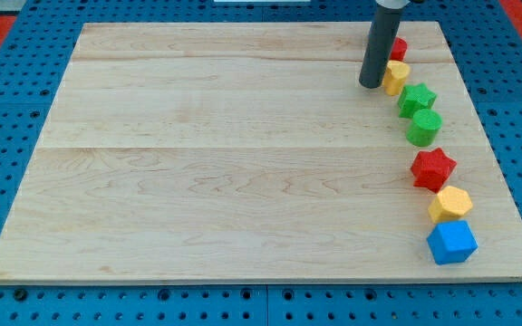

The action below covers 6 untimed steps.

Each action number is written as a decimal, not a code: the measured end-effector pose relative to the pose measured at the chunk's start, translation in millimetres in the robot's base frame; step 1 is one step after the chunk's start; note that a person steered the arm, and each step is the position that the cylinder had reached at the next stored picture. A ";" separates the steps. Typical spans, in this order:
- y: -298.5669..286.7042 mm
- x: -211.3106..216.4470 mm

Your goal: Move your arm closer to the blue cube

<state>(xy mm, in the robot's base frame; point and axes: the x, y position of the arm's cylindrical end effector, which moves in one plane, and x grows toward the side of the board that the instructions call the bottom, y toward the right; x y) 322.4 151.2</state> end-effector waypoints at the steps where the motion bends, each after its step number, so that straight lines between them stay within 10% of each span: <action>1: -9.8 -2.6; 6: -39.3 -130.9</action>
<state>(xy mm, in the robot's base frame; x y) 191.5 111.9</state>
